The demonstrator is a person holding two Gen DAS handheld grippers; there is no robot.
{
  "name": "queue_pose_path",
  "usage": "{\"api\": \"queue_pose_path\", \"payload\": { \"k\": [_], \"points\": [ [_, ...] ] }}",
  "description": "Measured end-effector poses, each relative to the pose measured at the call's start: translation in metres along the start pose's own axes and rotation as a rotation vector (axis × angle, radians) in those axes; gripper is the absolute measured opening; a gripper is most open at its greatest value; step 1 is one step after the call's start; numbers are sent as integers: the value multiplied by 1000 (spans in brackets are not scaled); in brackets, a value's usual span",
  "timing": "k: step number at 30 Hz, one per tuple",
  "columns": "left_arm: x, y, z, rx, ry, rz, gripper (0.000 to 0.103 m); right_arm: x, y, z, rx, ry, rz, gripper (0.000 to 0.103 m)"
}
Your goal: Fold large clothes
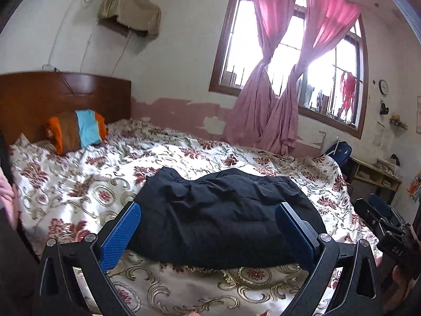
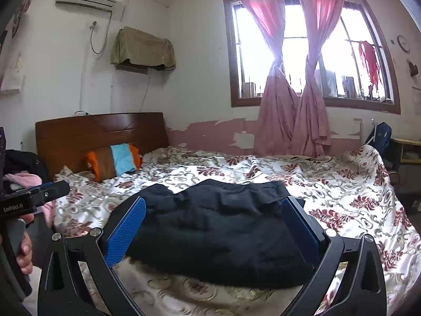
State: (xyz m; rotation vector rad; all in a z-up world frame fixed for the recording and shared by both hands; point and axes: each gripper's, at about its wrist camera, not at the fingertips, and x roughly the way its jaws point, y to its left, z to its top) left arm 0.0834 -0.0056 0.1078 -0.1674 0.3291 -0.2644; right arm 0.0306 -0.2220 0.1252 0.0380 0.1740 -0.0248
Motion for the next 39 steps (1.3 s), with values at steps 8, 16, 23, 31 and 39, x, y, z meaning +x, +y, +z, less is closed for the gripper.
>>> {"api": "queue_pose_path", "payload": {
  "k": [8, 16, 23, 31, 39],
  "points": [
    [-47, -6, -20, 25, -20, -18, 103, -43, 11, -4, -7, 4, 8, 101],
    [-66, 2, -40, 11, 29, 58, 103, -68, 24, -17, -37, 27, -4, 101],
    [-83, 4, -59, 39, 42, 132, 103, -81, 33, -27, -21, 18, 3, 101],
    [-90, 3, -67, 87, 42, 166, 103, -75, 36, -41, -32, 66, -10, 101],
    [-95, 5, -64, 74, 23, 167, 103, -65, 35, -54, -17, 125, 0, 101]
  ]
}}
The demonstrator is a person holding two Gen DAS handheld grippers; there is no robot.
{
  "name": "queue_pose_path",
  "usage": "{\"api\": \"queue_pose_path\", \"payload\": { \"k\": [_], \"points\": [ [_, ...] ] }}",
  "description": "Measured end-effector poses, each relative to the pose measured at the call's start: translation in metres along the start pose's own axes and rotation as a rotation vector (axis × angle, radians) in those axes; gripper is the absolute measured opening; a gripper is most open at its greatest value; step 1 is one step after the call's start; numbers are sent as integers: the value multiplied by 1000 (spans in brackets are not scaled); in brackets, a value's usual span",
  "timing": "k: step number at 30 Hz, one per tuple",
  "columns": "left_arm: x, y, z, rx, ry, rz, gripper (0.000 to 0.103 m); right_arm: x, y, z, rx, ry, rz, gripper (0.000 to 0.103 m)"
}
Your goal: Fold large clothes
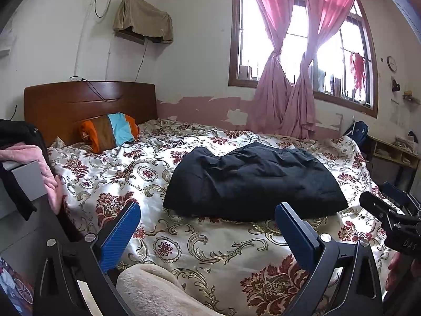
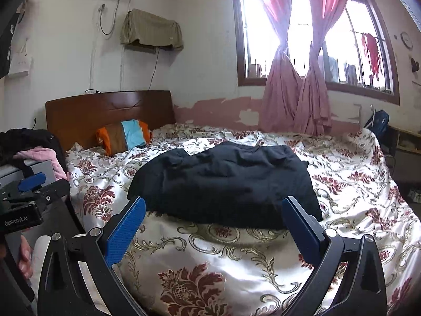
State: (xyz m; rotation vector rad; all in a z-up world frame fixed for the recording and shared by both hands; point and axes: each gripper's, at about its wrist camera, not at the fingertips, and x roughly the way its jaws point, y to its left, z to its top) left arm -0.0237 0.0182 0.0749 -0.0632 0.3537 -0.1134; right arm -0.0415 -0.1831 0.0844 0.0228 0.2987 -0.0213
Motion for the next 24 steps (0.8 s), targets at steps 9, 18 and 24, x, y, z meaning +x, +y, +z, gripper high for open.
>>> {"api": "queue_pose_path", "payload": {
  "k": [9, 18, 24],
  "points": [
    [3, -4, -3, 17, 22, 2, 103, 0, -3, -3, 4, -1, -9, 101],
    [-1, -4, -2, 20, 12, 2, 103, 0, -2, -2, 8, -3, -14, 101],
    [-1, -4, -2, 21, 13, 4, 103, 0, -1, -2, 6, 0, -14, 101]
  ]
}}
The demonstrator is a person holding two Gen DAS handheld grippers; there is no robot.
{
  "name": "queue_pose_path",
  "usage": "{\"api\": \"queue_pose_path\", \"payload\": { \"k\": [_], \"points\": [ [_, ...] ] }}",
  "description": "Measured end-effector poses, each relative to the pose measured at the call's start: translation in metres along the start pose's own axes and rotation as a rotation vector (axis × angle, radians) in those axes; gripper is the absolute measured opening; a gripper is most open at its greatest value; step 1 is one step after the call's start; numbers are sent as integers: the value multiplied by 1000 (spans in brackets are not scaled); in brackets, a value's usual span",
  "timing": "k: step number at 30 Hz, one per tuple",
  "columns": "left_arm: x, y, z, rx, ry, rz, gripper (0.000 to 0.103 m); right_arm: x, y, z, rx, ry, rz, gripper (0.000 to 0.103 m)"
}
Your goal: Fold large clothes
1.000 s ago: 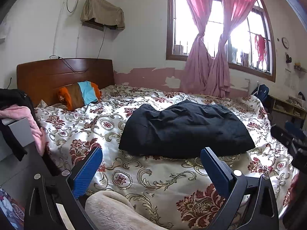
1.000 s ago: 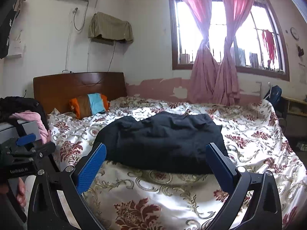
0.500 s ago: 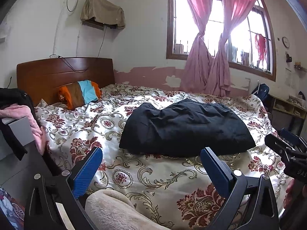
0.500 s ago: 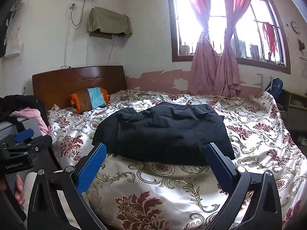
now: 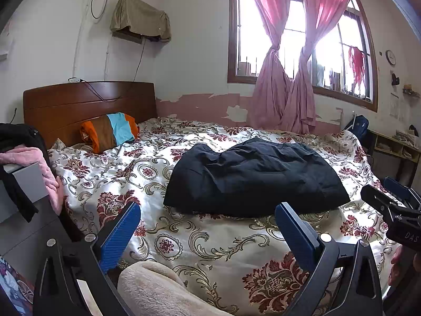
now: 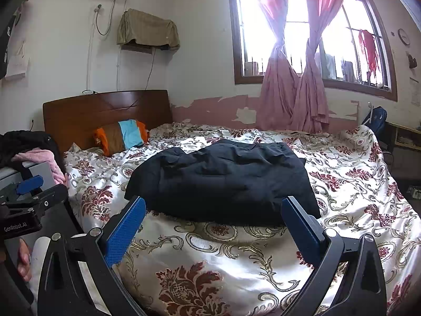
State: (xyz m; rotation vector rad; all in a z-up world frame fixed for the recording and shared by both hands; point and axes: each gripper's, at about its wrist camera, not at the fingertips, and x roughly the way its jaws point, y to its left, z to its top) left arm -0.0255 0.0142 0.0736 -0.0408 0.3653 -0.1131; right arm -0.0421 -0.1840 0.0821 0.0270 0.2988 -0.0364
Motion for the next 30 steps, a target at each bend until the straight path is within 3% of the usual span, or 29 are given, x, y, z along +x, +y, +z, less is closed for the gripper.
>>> {"api": "queue_pose_path", "payload": {
  "k": [30],
  "points": [
    [1, 0, 2, -6, 6, -1, 103, 0, 0, -2, -1, 2, -3, 101]
  ]
}}
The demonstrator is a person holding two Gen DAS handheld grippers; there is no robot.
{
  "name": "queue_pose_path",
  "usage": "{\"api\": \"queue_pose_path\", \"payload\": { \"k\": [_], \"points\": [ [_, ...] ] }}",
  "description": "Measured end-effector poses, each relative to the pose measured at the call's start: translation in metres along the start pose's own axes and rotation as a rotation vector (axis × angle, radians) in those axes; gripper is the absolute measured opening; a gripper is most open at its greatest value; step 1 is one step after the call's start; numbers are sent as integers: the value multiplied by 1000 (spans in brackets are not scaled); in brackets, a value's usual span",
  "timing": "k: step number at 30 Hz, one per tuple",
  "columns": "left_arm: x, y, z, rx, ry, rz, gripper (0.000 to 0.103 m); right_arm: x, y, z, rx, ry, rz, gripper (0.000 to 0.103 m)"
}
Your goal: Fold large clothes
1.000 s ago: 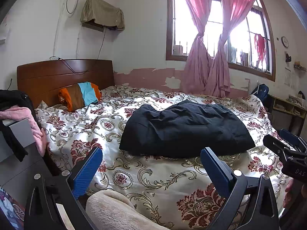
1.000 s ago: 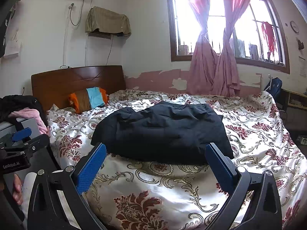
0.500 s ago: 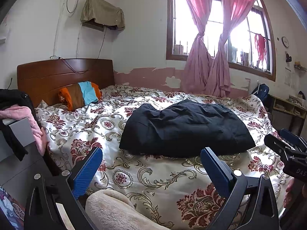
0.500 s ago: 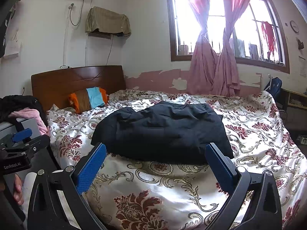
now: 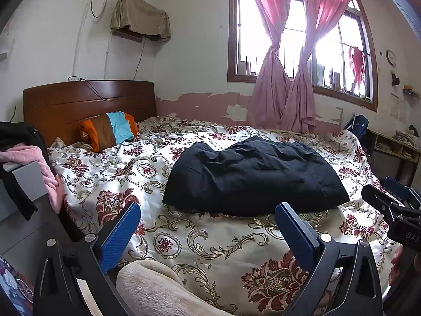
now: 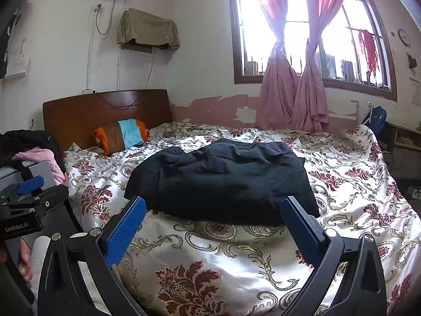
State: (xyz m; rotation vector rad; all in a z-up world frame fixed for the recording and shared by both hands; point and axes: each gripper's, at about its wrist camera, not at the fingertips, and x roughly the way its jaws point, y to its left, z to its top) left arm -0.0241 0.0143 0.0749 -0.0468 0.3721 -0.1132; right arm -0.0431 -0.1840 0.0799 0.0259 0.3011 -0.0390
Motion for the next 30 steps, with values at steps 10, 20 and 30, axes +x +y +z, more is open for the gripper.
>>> {"api": "queue_pose_path", "payload": {
  "k": [10, 20, 30],
  "points": [
    [1, 0, 0, 2, 2, -2, 103, 0, -1, 0, 0, 2, 2, 101],
    [6, -6, -6, 21, 31, 57, 103, 0, -1, -1, 1, 3, 1, 101],
    [6, -6, -7, 17, 31, 34, 103, 1, 1, -2, 2, 7, 0, 101]
  ]
}}
